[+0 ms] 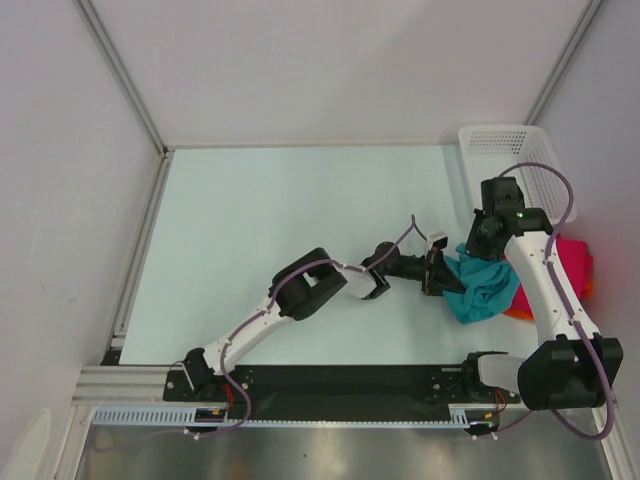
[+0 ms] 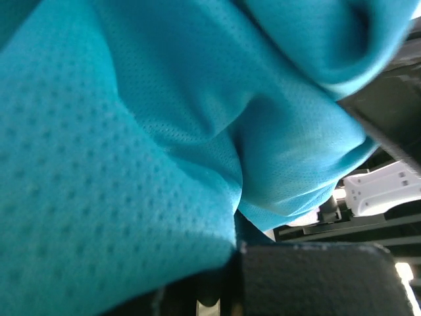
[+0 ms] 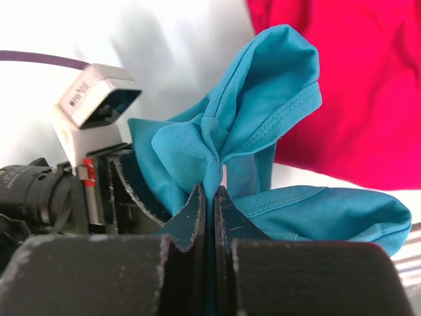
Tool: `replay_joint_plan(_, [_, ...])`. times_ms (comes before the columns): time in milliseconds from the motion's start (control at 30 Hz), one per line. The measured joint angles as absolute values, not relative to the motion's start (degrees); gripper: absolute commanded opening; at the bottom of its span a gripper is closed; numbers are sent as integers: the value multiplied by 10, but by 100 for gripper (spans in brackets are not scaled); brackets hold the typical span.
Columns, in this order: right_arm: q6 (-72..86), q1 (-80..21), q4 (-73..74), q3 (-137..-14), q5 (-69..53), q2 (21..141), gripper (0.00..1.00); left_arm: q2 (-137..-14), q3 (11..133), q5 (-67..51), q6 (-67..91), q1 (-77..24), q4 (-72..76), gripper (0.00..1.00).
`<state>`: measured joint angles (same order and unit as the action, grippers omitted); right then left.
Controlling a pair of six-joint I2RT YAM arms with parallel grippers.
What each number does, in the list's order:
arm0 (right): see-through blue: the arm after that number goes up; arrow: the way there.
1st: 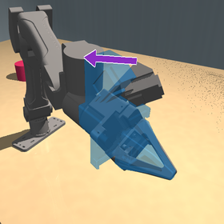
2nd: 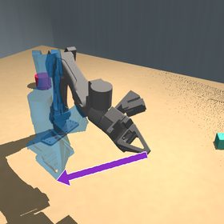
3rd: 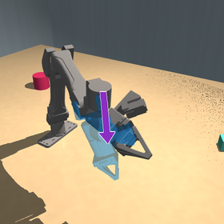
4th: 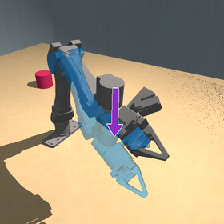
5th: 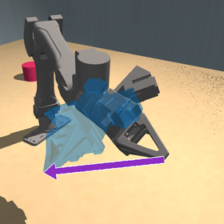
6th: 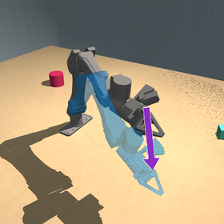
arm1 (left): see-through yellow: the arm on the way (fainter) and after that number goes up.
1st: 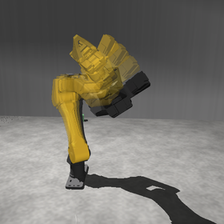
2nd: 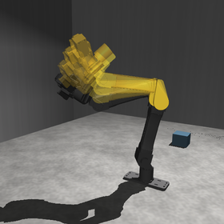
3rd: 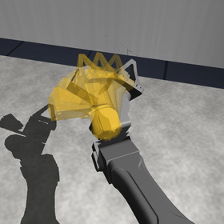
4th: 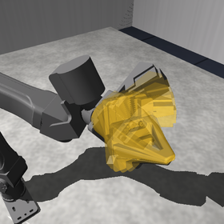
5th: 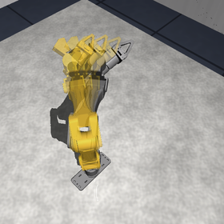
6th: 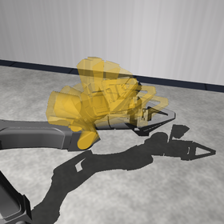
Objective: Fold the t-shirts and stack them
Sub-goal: Put the neatly folded tshirt into the corner of the board with the right arm
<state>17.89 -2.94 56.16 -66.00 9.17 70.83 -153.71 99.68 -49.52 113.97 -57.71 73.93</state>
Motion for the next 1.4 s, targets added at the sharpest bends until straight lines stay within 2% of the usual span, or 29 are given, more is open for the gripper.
replay_joint_plan(667, [186, 16, 585, -695, 163, 702, 0, -1553, 1049, -493, 1140, -586, 688, 0])
replay_joint_plan(733, [187, 16, 588, -699, 171, 701, 0, -1553, 1050, -493, 1140, -586, 685, 7])
replay_joint_plan(767, [189, 17, 588, -701, 175, 701, 0, -1553, 1051, -493, 1140, -586, 683, 24])
replay_joint_plan(867, [192, 17, 588, -701, 182, 701, 0, -1553, 1053, -493, 1139, -587, 681, 53])
replay_joint_plan(1100, [195, 17, 585, -700, 197, 701, 0, -1566, 1038, -493, 1142, -588, 707, 57])
replay_joint_plan(1400, [199, 28, 584, -676, 219, 701, 0, -1522, 877, -486, 1132, -567, 749, 58])
